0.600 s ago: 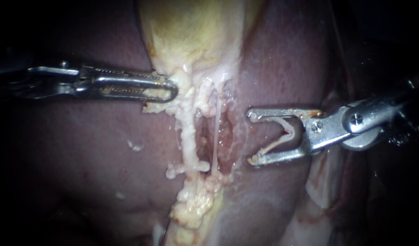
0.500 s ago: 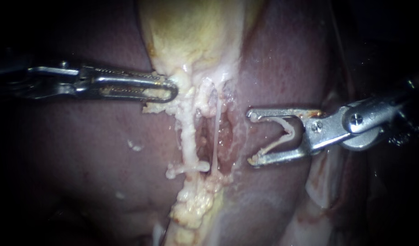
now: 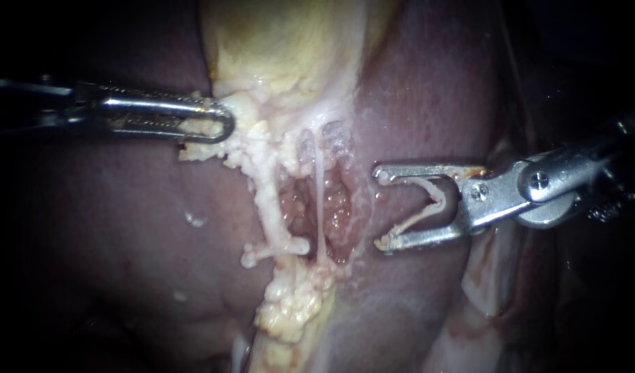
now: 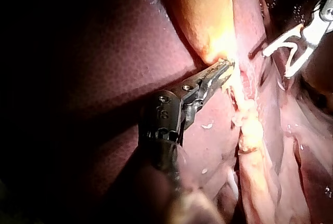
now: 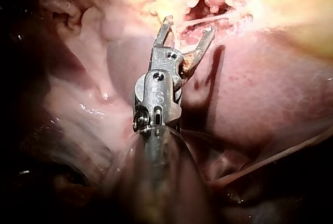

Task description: Clipping second clip left tube

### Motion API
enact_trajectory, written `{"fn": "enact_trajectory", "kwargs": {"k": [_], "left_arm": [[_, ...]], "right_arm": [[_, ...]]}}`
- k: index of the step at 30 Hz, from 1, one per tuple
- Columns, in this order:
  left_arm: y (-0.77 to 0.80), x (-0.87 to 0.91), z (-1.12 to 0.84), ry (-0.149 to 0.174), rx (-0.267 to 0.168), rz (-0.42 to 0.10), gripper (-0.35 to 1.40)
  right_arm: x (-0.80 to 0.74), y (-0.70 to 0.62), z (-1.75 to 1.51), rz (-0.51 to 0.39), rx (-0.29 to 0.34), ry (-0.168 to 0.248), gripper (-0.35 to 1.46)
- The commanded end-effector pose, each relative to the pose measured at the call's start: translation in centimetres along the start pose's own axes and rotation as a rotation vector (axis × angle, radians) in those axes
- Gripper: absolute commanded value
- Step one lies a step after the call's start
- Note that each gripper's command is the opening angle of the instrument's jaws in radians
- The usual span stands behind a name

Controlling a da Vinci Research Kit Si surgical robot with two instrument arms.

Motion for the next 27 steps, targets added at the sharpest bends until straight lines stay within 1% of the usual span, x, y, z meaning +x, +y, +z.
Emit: {"fn": "enact_trajectory", "kwargs": {"k": [1,7,8,12,15,18,21,27], "left_arm": [[0.0,0.0,-0.01,0.002,0.002,0.002,-0.35],[0.0,0.0,-0.02,0.002,0.002,0.002,-0.35],[0.0,0.0,-0.02,0.002,0.002,0.002,-0.35],[0.0,-0.01,-0.02,0.001,0.001,0.002,-0.35],[0.0,-0.01,-0.03,0.002,0.004,0.002,-0.35],[0.0,-0.01,-0.04,0.002,0.004,0.002,-0.35],[0.0,-0.01,-0.04,0.002,0.004,0.002,-0.35],[0.02,-0.02,-0.05,0.002,0.004,0.002,-0.35]], "right_arm": [[0.0,0.0,0.01,0.0,0.002,0.001,0.5],[0.01,-0.02,0.11,-0.008,0.018,0.002,0.5],[0.01,-0.02,0.15,0.003,0.022,0.003,0.5],[-0.06,-0.09,0.37,0.023,0.036,0.006,0.49],[-0.14,-0.15,0.61,0.042,0.051,0.007,0.49],[-0.19,-0.17,0.81,0.053,0.056,0.01,0.49],[-0.24,-0.16,0.98,0.066,0.052,0.01,0.49],[-0.35,-0.05,1.25,0.081,0.036,0.004,0.49]]}}
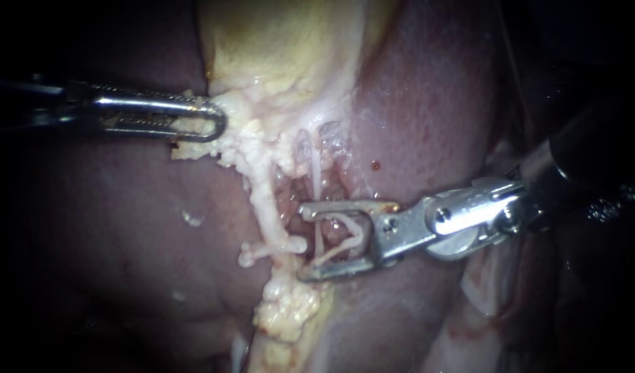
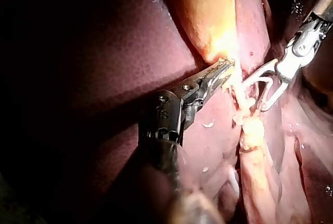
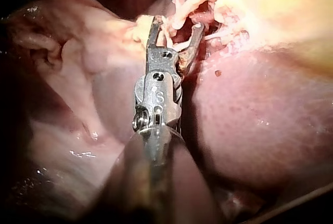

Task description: Clipping second clip left tube

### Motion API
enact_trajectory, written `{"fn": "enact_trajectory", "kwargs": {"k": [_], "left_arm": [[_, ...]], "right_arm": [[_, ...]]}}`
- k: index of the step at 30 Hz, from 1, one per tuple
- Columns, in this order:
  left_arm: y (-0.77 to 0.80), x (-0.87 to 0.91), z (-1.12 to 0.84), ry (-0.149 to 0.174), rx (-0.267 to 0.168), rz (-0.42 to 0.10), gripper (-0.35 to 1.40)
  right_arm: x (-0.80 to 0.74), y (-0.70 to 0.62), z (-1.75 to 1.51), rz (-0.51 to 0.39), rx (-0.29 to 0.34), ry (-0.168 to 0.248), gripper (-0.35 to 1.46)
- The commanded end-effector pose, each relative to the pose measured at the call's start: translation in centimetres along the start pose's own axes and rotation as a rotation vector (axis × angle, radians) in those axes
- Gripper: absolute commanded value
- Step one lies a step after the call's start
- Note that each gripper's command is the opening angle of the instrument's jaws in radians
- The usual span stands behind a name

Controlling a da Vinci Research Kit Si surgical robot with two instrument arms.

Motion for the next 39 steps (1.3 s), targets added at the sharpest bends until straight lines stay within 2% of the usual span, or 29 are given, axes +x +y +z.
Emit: {"fn": "enact_trajectory", "kwargs": {"k": [1,6,15,22,31,39], "left_arm": [[0.0,0.0,0.0,0.0,0.0,0.0,-0.35],[0.02,0.0,0.0,0.0,0.0,0.0,-0.35],[0.02,0.0,-0.01,0.0,0.0,0.0,-0.35],[0.02,0.0,-0.01,0.0,0.0,0.0,-0.35],[0.01,0.0,-0.01,0.0,0.0,0.0,-0.35],[-0.01,-0.01,-0.02,0.0,0.002,0.001,-0.35]], "right_arm": [[-0.03,0.03,0.04,0.003,-0.003,-0.001,0.49],[-0.11,0.07,0.2,0.028,0.018,0.016,0.49],[-0.05,0.1,0.42,0.081,0.094,0.124,0.48],[-0.01,0.14,0.54,0.092,0.114,0.151,0.47],[-0.02,0.12,0.5,0.103,0.118,0.154,0.46],[0.02,0.05,0.48,0.146,0.184,0.205,0.45]]}}
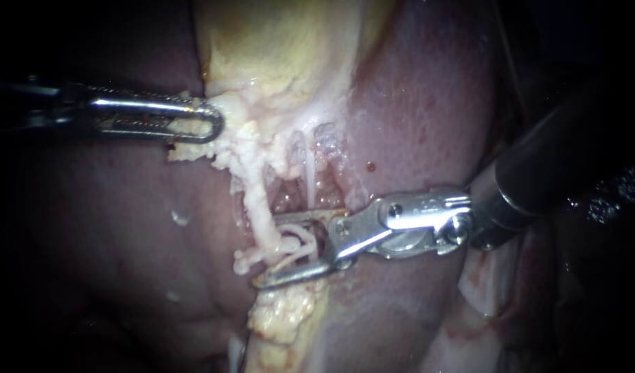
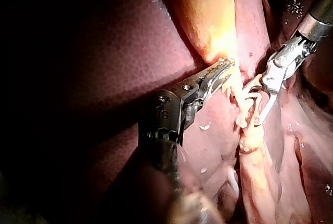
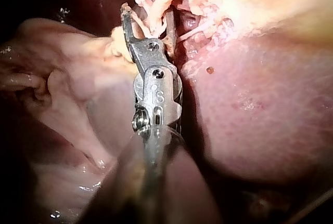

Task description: Clipping second clip left tube

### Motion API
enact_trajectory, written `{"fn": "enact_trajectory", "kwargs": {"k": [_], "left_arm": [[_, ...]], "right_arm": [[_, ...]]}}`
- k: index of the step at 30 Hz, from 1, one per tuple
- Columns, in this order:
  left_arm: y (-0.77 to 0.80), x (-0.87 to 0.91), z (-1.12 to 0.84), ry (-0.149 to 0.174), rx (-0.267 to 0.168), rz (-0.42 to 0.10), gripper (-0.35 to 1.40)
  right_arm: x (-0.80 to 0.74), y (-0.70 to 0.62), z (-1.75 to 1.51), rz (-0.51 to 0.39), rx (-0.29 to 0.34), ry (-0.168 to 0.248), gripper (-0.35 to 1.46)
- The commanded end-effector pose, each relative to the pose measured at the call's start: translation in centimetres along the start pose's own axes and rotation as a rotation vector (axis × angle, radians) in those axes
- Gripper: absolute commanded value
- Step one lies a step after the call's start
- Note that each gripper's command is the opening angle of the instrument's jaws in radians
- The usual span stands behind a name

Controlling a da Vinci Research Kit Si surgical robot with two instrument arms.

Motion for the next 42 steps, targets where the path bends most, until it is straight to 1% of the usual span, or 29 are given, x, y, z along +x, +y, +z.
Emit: {"fn": "enact_trajectory", "kwargs": {"k": [1,4,7,11,20,25,28,31,36,39,42], "left_arm": [[-0.01,-0.01,0.01,0.001,0.001,0.0,-0.35],[-0.01,-0.01,0.01,0.001,0.001,0.0,-0.35],[-0.01,-0.01,0.01,0.001,0.001,0.0,-0.35],[-0.01,-0.01,0.01,0.001,0.002,0.001,-0.35],[-0.02,-0.02,0.02,0.001,0.002,0.001,-0.35],[-0.02,-0.02,0.02,0.001,0.002,0.001,-0.35],[-0.02,-0.02,0.02,0.001,0.002,0.001,-0.35],[-0.02,-0.02,0.02,0.001,0.002,0.001,-0.35],[-0.03,-0.02,0.02,0.001,0.002,0.001,-0.35],[-0.03,-0.02,0.02,0.001,0.002,0.001,-0.35],[-0.03,-0.02,0.02,0.001,0.002,0.001,-0.35]], "right_arm": [[0.01,-0.01,0.02,0.007,0.009,0.01,0.45],[0.03,-0.02,0.06,0.023,0.029,0.032,0.45],[0.04,-0.01,0.1,0.024,0.033,0.038,0.45],[0.05,0.02,0.15,0.035,0.033,0.055,0.45],[0.08,0.1,0.27,0.041,0.027,0.067,0.45],[0.08,0.1,0.29,0.046,0.027,0.073,0.44],[0.1,0.06,0.29,0.051,0.03,0.073,0.43],[0.12,-0.04,0.29,0.05,0.037,0.072,0.44],[0.2,-0.21,0.33,0.041,0.119,0.066,0.42],[0.23,-0.26,0.36,0.038,0.126,0.068,0.41],[0.24,-0.26,0.38,0.036,0.123,0.068,0.39]]}}
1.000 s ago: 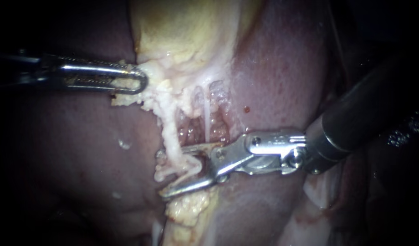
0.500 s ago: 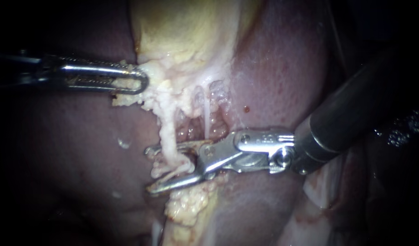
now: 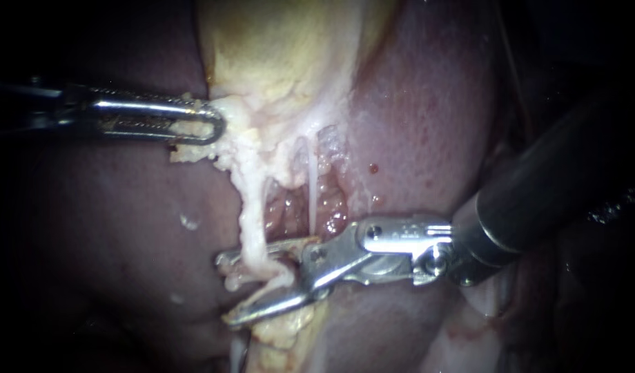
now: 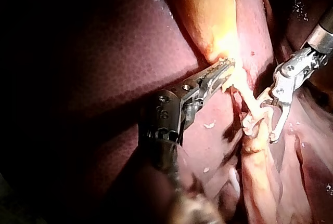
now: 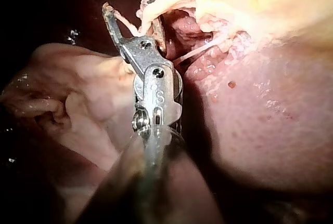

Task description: Clipping second clip left tube

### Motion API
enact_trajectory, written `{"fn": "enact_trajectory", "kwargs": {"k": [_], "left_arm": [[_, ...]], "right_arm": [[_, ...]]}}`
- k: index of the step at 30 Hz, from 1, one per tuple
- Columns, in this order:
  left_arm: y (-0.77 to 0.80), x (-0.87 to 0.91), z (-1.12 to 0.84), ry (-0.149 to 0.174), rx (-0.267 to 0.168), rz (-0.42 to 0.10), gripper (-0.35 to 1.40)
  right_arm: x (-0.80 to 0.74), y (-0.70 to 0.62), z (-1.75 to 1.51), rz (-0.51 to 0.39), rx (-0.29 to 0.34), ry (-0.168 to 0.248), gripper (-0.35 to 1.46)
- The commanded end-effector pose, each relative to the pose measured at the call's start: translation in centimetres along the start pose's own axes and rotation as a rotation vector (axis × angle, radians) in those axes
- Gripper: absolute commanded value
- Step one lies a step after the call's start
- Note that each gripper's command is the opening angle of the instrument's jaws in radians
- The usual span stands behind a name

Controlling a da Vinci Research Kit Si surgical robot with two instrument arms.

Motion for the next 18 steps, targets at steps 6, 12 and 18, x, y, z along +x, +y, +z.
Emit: {"fn": "enact_trajectory", "kwargs": {"k": [6,12,18], "left_arm": [[0.0,0.0,0.0,0.0,0.0,0.0,-0.35],[0.0,0.0,0.0,0.0,0.0,0.0,-0.35],[-0.01,0.0,0.0,0.001,0.003,0.0,-0.35]], "right_arm": [[0.0,0.03,-0.04,0.025,-0.014,0.003,0.13],[-0.01,0.03,-0.06,0.036,-0.029,0.005,-0.16],[-0.03,0.0,-0.11,0.178,-0.03,0.007,-0.35]]}}
